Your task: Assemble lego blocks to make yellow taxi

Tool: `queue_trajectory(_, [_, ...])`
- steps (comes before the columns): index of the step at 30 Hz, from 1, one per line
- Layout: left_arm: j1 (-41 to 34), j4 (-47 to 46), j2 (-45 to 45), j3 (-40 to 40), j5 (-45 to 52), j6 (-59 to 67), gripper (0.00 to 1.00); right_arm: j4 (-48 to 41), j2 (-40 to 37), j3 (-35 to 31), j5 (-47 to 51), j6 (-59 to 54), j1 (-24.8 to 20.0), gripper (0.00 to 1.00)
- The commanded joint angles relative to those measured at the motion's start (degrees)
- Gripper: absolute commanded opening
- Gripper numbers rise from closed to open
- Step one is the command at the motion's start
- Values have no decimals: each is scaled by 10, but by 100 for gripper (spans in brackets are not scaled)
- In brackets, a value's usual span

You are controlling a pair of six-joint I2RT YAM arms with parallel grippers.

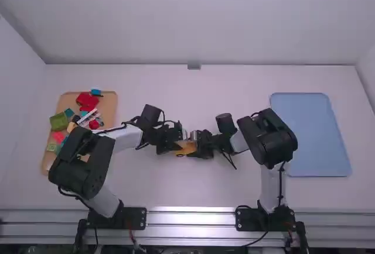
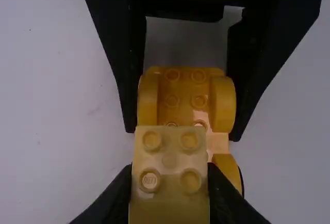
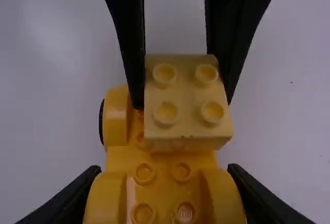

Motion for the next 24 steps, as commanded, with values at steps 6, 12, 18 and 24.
queue_trajectory(6, [-1,27,2,-4,22,0,2,-7,8,-6,31,7,1,54])
queue_trajectory(12, [1,33,-13,-4,37,0,2,-6,8,-6,39,11,0,51])
queue_trajectory(18, [1,24,-13,-4,20,1,2,9,8,-6,53,50,-11,52])
queue_trajectory(24, [1,38,0,-4,-2,0,2,5,8,-7,53,40,-10,54])
